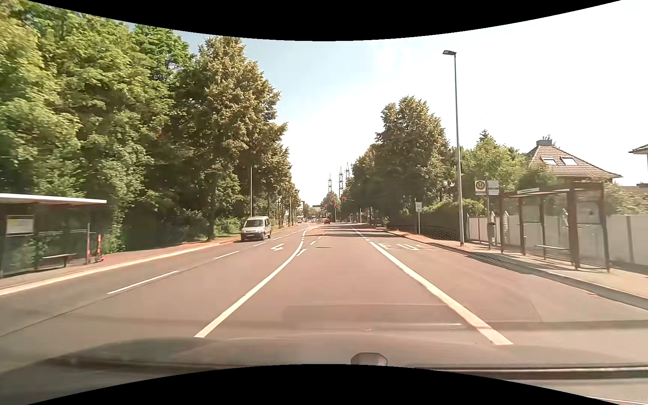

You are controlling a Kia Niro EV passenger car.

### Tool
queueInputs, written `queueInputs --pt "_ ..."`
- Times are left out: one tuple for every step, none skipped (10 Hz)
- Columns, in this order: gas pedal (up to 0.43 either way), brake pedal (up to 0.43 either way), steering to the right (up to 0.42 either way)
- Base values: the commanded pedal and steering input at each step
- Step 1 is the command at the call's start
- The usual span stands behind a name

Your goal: Follow the waypoints while adhering to traffic rules and regulations

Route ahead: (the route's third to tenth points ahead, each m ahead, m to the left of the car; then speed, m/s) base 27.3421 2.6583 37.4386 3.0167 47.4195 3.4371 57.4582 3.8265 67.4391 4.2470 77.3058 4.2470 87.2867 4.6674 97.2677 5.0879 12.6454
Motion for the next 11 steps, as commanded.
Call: queueInputs --pt "0.000 0.177 -0.001" --pt "0.000 0.183 -0.001" --pt "0.000 0.171 -0.001" --pt "0.000 0.165 -0.001" --pt "0.000 0.159 -0.001" --pt "0.000 0.140 -0.001" --pt "0.000 0.140 -0.001" --pt "0.000 0.140 -0.001" --pt "0.000 0.140 -0.001" --pt "0.000 0.140 -0.001" --pt "0.000 0.134 -0.001"
